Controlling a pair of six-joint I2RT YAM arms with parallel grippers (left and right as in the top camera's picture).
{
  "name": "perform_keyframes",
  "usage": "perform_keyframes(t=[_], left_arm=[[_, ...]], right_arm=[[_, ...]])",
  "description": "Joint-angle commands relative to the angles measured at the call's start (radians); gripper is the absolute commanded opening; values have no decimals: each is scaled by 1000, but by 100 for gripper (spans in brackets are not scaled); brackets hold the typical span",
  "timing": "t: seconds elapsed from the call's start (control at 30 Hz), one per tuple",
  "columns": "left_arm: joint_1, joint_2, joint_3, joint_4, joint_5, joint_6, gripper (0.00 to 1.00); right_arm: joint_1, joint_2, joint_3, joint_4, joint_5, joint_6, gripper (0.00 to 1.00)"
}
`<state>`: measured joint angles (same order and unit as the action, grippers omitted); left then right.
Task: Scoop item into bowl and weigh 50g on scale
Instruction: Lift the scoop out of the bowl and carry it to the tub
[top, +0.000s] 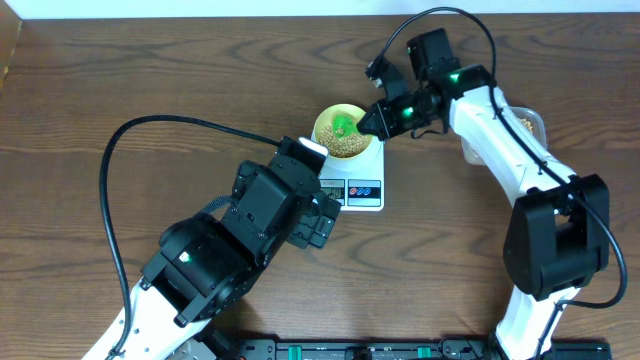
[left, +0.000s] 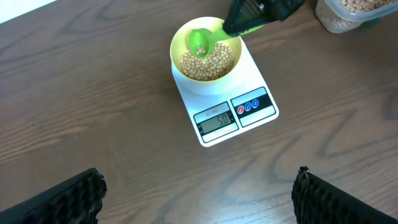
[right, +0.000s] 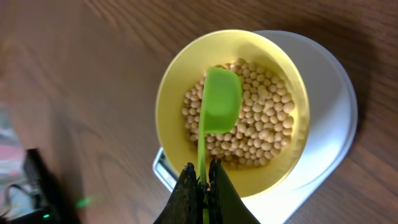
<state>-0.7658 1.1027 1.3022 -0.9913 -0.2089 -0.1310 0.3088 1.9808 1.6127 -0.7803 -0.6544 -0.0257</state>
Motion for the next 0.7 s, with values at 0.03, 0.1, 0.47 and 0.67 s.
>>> perform_keyframes(t=[0.03,0.1,0.47,0.67], left_arm=[[3,1,5,-3,-10,-2,98],[3,1,5,-3,-10,-2,98],[3,1,5,-3,-10,-2,98],[3,1,5,-3,-10,-2,98]], right_arm=[[-45,-5,-5,3,-140,9,1],[-64,-13,-5,3,-180,-2,1],[-199,-114,-5,-25,-286,-29,1],[-296,-154,-5,-89,-325,-66,1]])
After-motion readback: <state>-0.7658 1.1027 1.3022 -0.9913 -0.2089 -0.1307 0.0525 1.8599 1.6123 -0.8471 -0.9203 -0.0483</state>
